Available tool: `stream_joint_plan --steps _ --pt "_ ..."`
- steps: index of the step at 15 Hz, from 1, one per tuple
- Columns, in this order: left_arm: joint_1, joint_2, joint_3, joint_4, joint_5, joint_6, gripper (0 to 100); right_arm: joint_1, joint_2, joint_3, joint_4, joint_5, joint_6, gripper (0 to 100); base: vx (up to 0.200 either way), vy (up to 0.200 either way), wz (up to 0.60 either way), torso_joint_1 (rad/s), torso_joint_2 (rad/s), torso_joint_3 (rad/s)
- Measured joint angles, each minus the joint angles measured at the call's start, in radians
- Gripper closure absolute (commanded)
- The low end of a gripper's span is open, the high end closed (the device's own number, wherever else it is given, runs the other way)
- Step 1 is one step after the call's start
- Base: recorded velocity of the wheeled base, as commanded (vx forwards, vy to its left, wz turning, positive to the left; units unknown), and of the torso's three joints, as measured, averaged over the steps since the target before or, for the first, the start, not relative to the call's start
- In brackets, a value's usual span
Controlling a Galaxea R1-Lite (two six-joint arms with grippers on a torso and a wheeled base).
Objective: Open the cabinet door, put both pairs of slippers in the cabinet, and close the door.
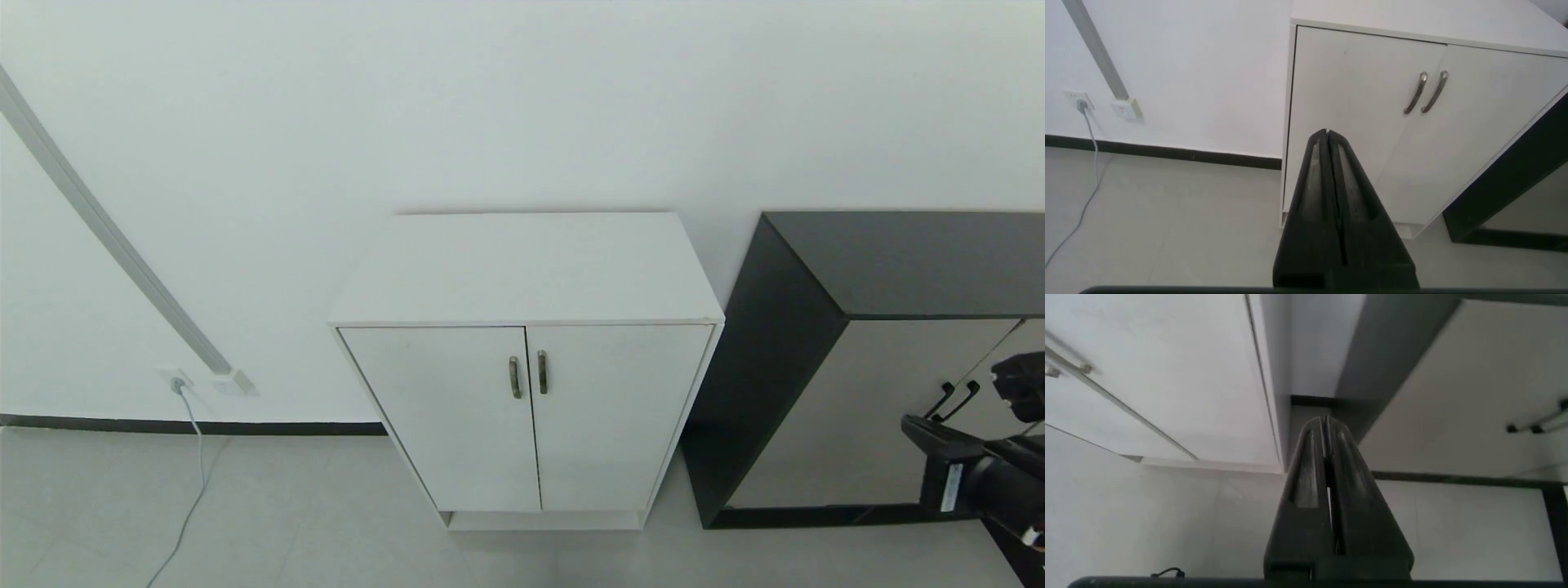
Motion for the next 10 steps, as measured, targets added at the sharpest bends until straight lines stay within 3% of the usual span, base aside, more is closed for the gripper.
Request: stream_joint_plan --steps 10 --pt "0.0 0.0 0.0 0.0 0.0 0.0 100 0.001 -0.392 0.166 0.357 0.084 -0.004 100 0.0 0.0 0.0 0.0 0.0 0.0"
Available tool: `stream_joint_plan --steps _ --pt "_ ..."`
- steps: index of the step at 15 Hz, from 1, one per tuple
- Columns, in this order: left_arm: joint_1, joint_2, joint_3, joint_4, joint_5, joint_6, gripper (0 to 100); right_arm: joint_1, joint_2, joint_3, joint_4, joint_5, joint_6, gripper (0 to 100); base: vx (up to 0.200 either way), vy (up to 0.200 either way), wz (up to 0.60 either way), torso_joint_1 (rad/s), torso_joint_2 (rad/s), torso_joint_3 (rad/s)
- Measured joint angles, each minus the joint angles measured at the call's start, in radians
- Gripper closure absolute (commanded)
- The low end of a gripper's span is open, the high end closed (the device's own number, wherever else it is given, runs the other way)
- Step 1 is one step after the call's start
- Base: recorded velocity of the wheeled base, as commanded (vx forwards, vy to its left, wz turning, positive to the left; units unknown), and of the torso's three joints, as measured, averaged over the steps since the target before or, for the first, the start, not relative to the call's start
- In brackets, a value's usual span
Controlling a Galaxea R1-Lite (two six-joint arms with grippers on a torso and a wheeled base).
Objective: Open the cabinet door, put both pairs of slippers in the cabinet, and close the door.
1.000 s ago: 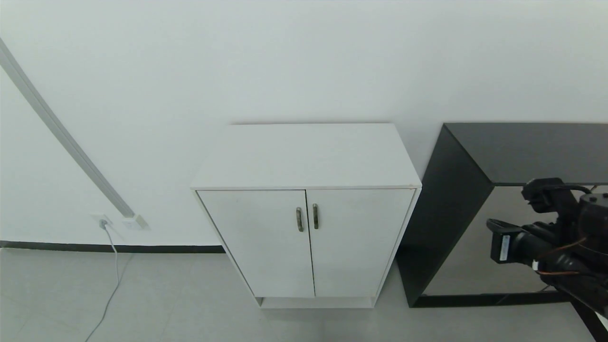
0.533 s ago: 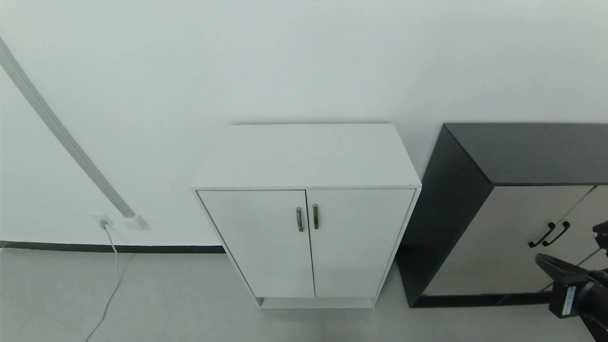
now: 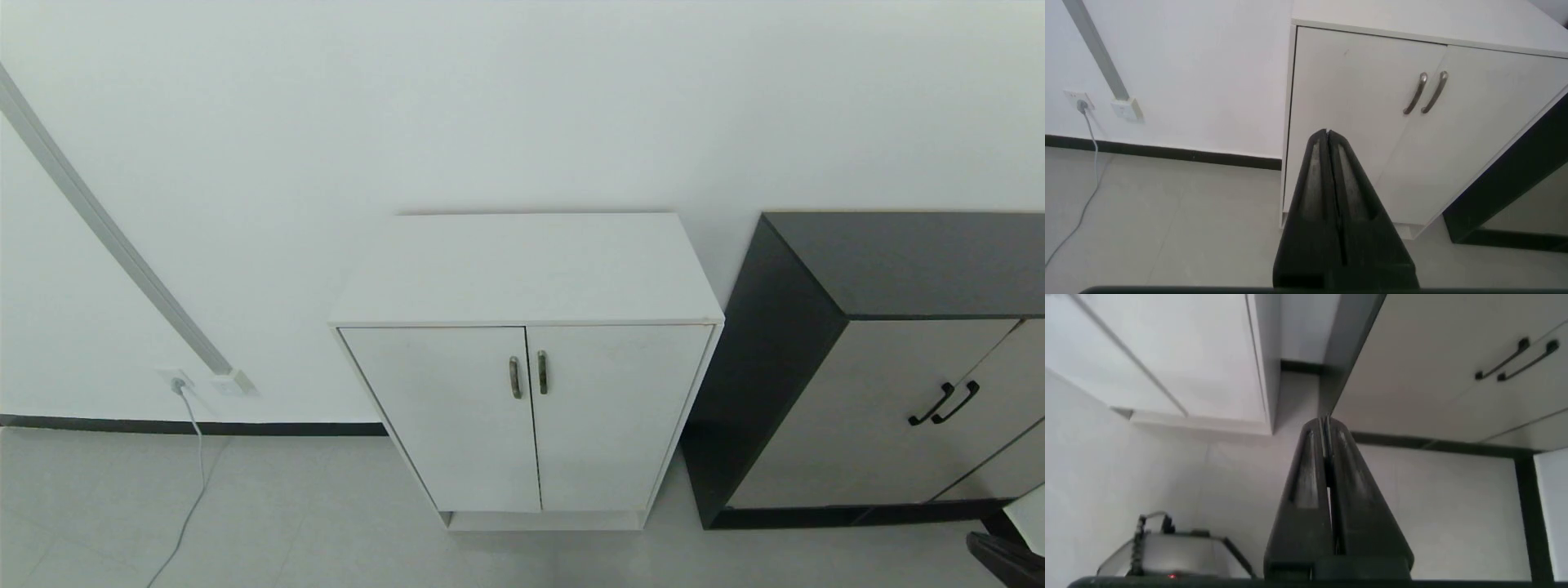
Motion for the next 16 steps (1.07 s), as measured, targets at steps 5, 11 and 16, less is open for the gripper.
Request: stream_joint_plan --steps 5,11,16 --pt "0.0 0.0 0.0 0.0 0.0 0.0 100 0.013 -0.158 -0.002 0.234 0.162 -0.028 100 0.0 0.0 0.0 0.0 0.0 0.0" --pt "0.0 0.0 0.0 0.0 0.0 0.0 100 0.031 -0.222 0.026 0.33 0.184 -0.028 100 0.0 0.0 0.0 0.0 0.0 0.0" --pt "0.0 0.0 0.0 0.0 0.0 0.0 100 0.073 -0.294 0.028 0.474 0.21 -0.025 100 0.0 0.0 0.0 0.0 0.0 0.0"
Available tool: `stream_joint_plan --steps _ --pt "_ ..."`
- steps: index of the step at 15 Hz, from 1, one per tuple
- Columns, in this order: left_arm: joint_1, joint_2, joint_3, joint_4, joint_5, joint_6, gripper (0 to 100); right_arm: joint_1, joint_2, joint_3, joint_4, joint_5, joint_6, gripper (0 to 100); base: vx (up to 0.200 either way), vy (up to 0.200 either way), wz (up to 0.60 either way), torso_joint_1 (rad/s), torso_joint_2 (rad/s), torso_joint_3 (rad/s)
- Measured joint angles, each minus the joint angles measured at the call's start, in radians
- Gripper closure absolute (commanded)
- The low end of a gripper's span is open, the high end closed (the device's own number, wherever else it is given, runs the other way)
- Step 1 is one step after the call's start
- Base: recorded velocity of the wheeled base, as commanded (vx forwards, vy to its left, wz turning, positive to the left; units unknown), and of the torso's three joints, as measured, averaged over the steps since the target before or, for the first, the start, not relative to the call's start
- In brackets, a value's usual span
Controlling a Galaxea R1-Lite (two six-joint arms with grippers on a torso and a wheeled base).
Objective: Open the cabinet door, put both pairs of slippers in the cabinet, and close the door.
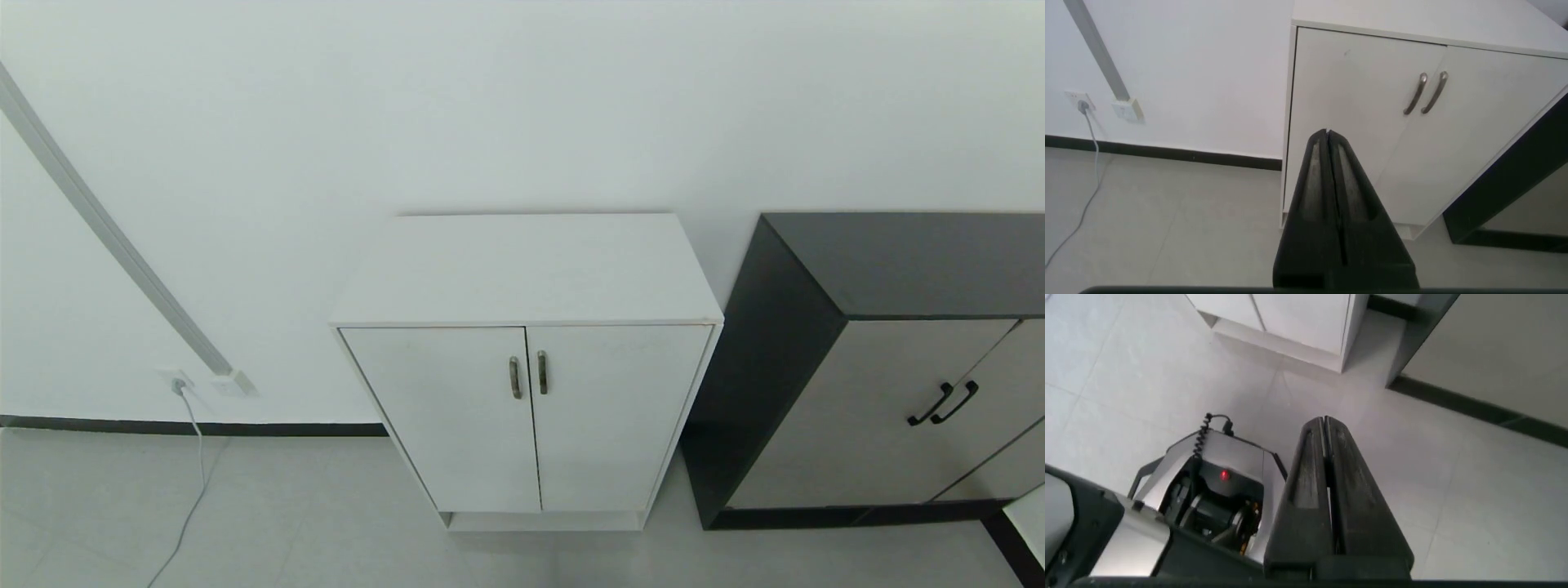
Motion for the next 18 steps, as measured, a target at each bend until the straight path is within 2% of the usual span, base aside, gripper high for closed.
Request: stream_joint_plan --steps 3,5,12,18 --pt "0.0 0.0 0.0 0.0 0.0 0.0 100 0.008 -0.042 0.001 0.016 0.032 -0.008 100 0.0 0.0 0.0 0.0 0.0 0.0" --pt "0.0 0.0 0.0 0.0 0.0 0.0 100 -0.018 -0.069 0.001 0.017 0.032 -0.007 100 0.0 0.0 0.0 0.0 0.0 0.0" --pt "0.0 0.0 0.0 0.0 0.0 -0.001 100 -0.264 -0.3 0.002 0.018 0.032 -0.009 100 0.0 0.0 0.0 0.0 0.0 0.0" --pt "0.0 0.0 0.0 0.0 0.0 -0.001 100 -0.366 -0.49 0.002 0.019 0.033 -0.008 100 0.0 0.0 0.0 0.0 0.0 0.0"
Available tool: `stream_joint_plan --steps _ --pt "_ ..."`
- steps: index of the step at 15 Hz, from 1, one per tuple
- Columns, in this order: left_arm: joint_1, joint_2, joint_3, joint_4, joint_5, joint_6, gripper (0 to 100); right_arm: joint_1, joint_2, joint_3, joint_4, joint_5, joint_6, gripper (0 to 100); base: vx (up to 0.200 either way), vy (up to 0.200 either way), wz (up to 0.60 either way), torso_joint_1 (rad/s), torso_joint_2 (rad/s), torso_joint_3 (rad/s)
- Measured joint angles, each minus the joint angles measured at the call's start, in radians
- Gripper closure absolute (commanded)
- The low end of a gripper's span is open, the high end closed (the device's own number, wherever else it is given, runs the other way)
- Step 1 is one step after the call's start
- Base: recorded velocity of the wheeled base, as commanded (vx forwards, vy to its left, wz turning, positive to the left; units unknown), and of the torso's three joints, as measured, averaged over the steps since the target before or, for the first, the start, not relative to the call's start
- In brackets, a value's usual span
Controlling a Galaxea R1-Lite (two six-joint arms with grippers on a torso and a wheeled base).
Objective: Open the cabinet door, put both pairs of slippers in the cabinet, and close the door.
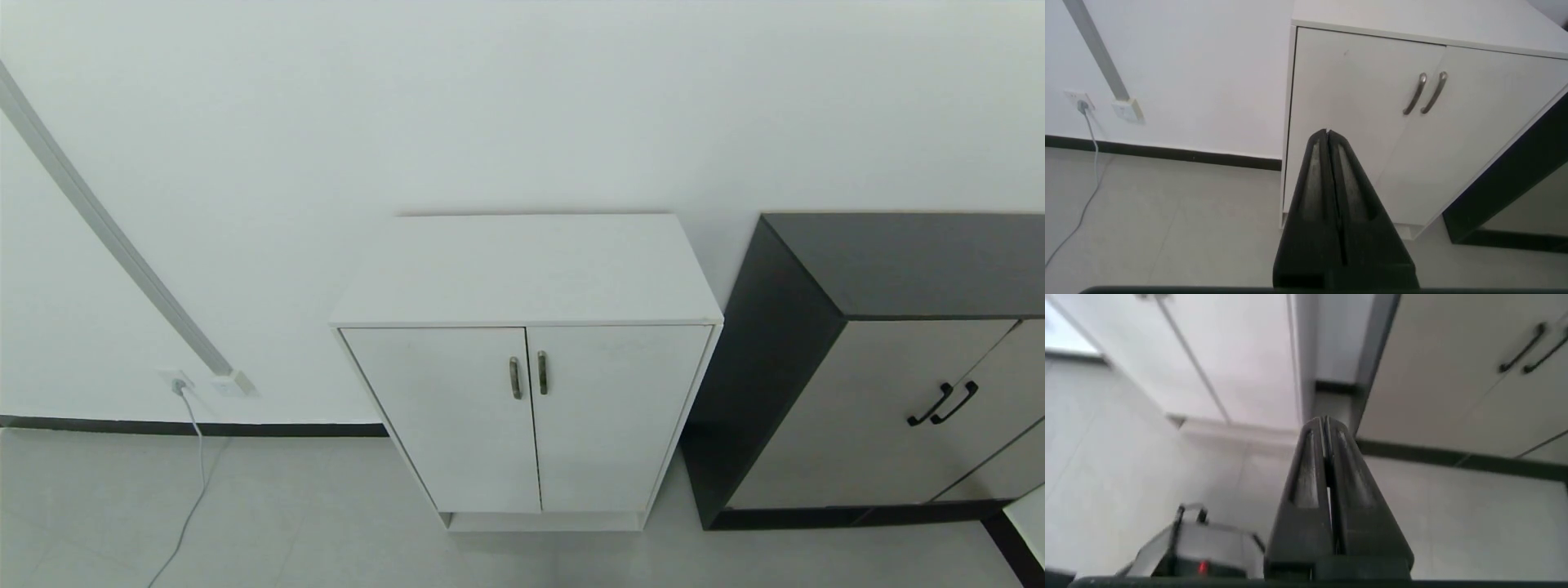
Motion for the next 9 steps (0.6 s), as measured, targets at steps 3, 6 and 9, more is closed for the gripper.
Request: stream_joint_plan --steps 3,6,9 --pt "0.0 0.0 0.0 0.0 -0.001 0.0 100 -0.011 -0.071 0.0 -0.002 -0.002 0.005 100 0.0 0.0 0.0 0.0 0.0 0.0" --pt "0.0 0.0 0.0 0.0 -0.001 0.0 100 -0.014 -0.098 0.0 -0.005 -0.005 0.039 100 0.0 0.0 0.0 0.0 0.0 0.0" --pt "0.0 0.0 0.0 0.0 -0.003 -0.001 100 -0.015 -0.106 0.0 -0.008 -0.032 0.082 100 0.0 0.0 0.0 0.0 0.0 0.0"
